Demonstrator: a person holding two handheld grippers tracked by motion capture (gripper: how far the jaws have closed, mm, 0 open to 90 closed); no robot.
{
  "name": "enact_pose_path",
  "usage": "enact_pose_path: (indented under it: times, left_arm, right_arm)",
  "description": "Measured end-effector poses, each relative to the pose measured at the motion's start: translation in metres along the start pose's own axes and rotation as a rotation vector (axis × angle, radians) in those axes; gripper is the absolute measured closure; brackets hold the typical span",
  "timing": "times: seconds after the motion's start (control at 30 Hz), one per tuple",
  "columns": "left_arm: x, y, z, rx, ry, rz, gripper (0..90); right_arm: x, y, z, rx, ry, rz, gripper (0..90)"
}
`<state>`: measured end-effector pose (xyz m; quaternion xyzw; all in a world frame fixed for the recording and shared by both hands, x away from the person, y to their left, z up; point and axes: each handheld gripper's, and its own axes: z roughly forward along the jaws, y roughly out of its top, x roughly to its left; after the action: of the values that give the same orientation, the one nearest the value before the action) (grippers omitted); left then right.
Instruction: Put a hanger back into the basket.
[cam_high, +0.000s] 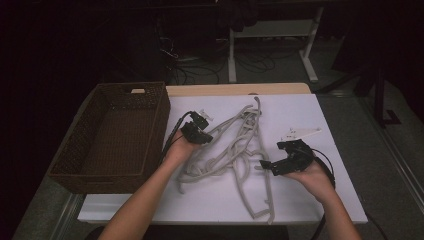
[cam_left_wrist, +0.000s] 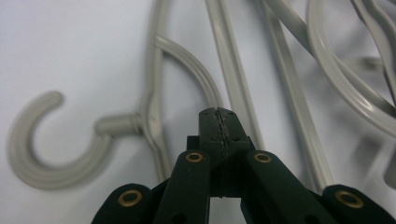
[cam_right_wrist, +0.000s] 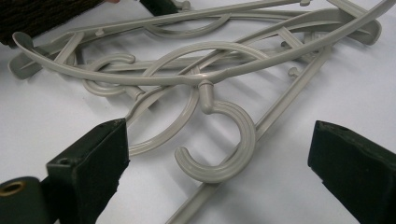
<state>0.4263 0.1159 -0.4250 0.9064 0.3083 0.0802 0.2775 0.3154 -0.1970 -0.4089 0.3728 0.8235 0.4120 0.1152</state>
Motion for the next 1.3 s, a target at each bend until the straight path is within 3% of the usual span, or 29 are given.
enact_pose_path:
  times: [0.17,0.4,0.57,0.7,0.87,0.97,1.03,1.07,1.1,1.13,1.3]
  left_arm:
    - [-0.014,-0.002,-0.004,0.001,-0.079,0.019,90.0]
    - [-0.032,0.001,-0.004,0.0,-0.13,0.057,90.0]
    - [-0.049,0.004,0.004,-0.005,-0.192,0.084,89.9]
    - [-0.057,0.006,0.006,-0.009,-0.209,0.101,88.2]
    - [-0.054,0.001,-0.002,-0.049,-0.193,0.09,70.8]
    - [-0.044,-0.012,-0.017,-0.107,-0.198,0.061,56.7]
    - [-0.041,-0.016,-0.02,-0.121,-0.2,0.051,48.4]
    - [-0.039,-0.021,-0.022,-0.137,-0.209,0.044,48.4]
    - [-0.038,-0.03,-0.025,-0.158,-0.212,0.033,41.1]
    - [-0.038,-0.03,-0.025,-0.158,-0.212,0.033,37.9]
    - [-0.041,-0.057,-0.034,-0.196,-0.227,0.004,25.1]
  right_arm:
    - [0.0,-0.001,0.001,0.003,0.0,0.002,5.0]
    - [-0.001,-0.001,0.002,0.007,-0.002,0.004,5.0]
    - [-0.001,-0.001,0.002,0.007,-0.002,0.002,5.0]
    - [-0.002,-0.001,0.002,0.008,-0.005,0.006,5.1]
    - [-0.003,-0.001,0.002,0.005,-0.009,0.015,6.1]
    - [-0.008,0.003,0.008,0.02,-0.042,0.056,10.6]
    - [-0.01,0.005,0.01,0.028,-0.054,0.069,11.5]
    - [-0.012,0.007,0.013,0.036,-0.068,0.084,13.3]
    - [-0.019,0.013,0.02,0.051,-0.094,0.104,14.6]
    - [-0.019,0.013,0.02,0.051,-0.094,0.104,14.6]
    - [-0.043,0.034,0.042,0.078,-0.182,0.166,30.7]
